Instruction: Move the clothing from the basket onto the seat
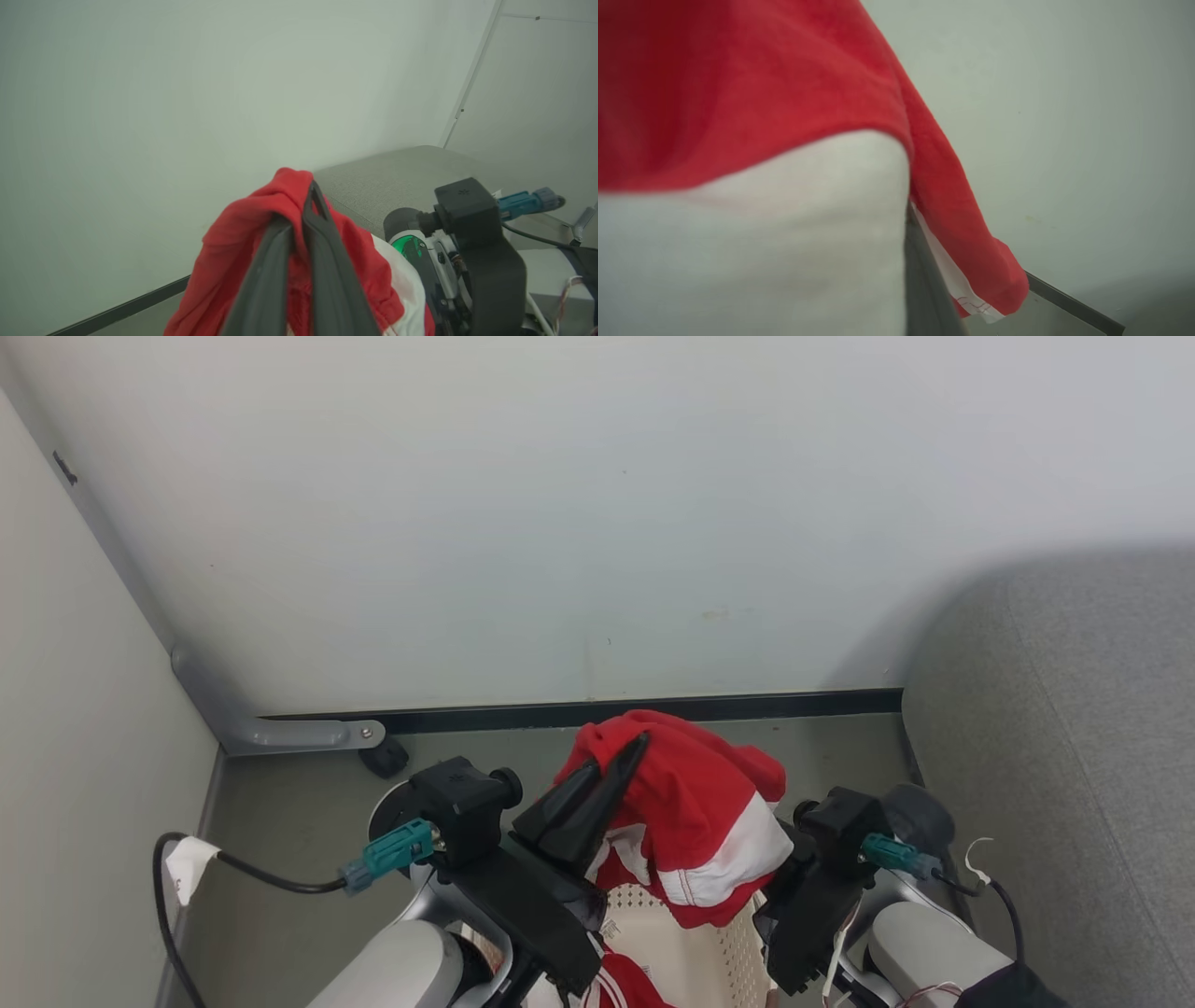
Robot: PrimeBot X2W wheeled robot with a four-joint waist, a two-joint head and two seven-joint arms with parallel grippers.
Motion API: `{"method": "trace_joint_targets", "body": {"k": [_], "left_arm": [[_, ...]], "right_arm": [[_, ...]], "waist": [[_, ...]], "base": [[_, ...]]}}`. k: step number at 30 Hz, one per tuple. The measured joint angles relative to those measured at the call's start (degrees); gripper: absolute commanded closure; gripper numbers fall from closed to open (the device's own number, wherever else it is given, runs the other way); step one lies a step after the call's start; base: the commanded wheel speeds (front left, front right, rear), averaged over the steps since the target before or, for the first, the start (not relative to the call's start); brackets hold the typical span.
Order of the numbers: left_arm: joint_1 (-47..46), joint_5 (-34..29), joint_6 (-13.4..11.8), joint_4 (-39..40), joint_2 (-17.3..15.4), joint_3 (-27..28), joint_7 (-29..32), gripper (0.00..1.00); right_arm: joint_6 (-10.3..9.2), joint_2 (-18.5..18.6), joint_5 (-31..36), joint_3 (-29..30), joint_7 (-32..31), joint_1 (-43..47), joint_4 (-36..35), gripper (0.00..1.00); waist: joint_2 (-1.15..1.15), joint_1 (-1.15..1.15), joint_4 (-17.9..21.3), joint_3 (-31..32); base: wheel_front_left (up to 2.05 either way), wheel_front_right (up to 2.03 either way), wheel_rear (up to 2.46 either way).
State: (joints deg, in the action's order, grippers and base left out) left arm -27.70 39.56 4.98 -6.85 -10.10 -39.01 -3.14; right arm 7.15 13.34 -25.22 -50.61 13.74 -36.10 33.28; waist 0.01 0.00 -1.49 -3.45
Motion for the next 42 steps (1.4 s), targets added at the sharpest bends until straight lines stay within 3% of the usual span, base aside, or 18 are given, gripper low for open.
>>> {"method": "trace_joint_targets", "body": {"k": [11, 12, 13, 14, 15, 30, 42], "left_arm": [[2.74, 0.76, -2.04, -1.64, -2.27, 1.99, 0.56, 1.0], [2.81, 0.76, -2.08, -1.67, -2.32, 2.0, 0.6, 0.93], [2.98, 0.79, -2.22, -1.67, -2.32, 2.01, 0.6, 0.73], [3.2, 0.83, -2.22, -1.62, -2.23, 1.98, 0.62, 0.46], [3.44, 1.18, -2.22, -1.54, -2.18, 1.98, 0.62, 0.0], [5.87, 0.19, -2.47, 2.36, -4.88, 2.21, -0.8, 0.0], [6.95, -2.67, -2.47, 4.41, -7.71, 1.78, -2.55, 0.0]], "right_arm": [[0.0, -0.25, -5.67, 4.66, 0.54, 1.72, -1.08, 1.0], [0.0, -0.04, -6.12, 5.17, 0.54, 2.26, -1.3, 1.0], [0.0, 0.16, -6.75, 5.7, 0.54, 2.82, -1.74, 1.0], [0.0, 0.35, -7.21, 6.2, 0.54, 3.24, -2.24, 1.0], [0.0, 0.47, -7.47, 6.65, 0.54, 3.57, -2.86, 1.0], [-0.07, 1.62, -11.34, 16.01, 0.55, 6.06, -8.58, 1.0], [-1.16, 3.66, -13.72, 24.4, 0.55, 11.86, -16.22, 1.0]], "waist": [[0.0, 0.0, 1.6, 0.1], [0.0, 0.0, 1.77, 0.1], [0.0, 0.0, 1.93, 0.11], [0.0, 0.0, 2.08, 0.11], [0.0, 0.0, 2.23, 0.12], [0.0, 0.0, 6.41, -0.04], [0.0, 0.0, 13.31, -0.78]], "base": [[0.0, 0.0, 0.0], [0.0, 0.0, 0.0], [0.0, 0.0, 0.0], [0.0, 0.0, 0.0], [0.0, 0.0, 0.0], [0.0, 0.0, 0.0], [0.0, 0.0, 0.0]]}}
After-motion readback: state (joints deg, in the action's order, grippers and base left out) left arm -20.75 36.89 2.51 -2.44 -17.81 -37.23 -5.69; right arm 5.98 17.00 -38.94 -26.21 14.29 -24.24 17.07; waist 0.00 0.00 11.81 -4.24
